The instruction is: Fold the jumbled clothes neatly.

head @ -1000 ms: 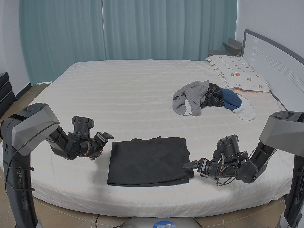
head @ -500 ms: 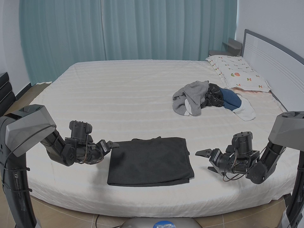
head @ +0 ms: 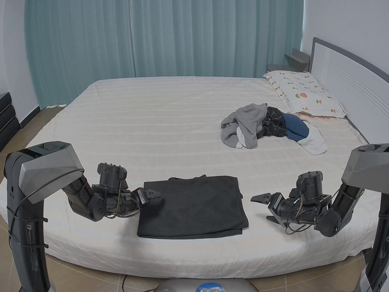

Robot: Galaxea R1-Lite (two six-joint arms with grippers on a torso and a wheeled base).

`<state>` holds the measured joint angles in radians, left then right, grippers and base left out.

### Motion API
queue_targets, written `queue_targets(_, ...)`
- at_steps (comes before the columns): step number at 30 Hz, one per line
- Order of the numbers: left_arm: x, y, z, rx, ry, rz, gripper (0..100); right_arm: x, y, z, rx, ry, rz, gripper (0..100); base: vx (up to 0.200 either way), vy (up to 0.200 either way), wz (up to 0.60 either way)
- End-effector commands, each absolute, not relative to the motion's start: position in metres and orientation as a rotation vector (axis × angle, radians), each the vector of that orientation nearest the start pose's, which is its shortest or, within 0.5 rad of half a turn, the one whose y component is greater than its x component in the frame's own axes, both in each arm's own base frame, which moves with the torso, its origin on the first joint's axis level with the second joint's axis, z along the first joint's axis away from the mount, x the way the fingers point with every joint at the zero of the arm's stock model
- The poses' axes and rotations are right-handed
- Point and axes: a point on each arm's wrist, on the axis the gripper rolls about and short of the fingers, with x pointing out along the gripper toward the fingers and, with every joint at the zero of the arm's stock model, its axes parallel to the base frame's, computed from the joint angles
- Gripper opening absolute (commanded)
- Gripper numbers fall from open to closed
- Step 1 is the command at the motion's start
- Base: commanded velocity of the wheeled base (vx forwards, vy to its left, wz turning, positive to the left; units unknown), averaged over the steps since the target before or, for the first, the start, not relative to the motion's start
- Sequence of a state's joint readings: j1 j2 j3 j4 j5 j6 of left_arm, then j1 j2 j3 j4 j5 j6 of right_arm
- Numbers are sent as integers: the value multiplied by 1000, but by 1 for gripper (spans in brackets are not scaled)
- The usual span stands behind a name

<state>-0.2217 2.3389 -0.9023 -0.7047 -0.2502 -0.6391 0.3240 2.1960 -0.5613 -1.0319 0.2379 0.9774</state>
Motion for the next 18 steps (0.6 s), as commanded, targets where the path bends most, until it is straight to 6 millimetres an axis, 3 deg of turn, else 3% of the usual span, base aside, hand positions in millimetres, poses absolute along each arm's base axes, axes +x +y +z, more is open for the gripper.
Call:
queue_targets(1, 372, -91, -22, -607, 872, -196, 100, 305, 109, 5, 893, 825, 202, 100, 0, 0, 0)
queue_targets(7, 373, -93, -22, -607, 861, -205, 100, 306, 109, 6, 895, 824, 206, 100, 0, 0, 0)
queue_targets(8, 373, -95, -23, -604, 865, -208, 0, 306, 109, 6, 895, 825, 203, 100, 0, 0, 0)
queue_targets(18, 371, -96, -25, -600, 871, -208, 0, 305, 107, 5, 897, 828, 198, 100, 0, 0, 0)
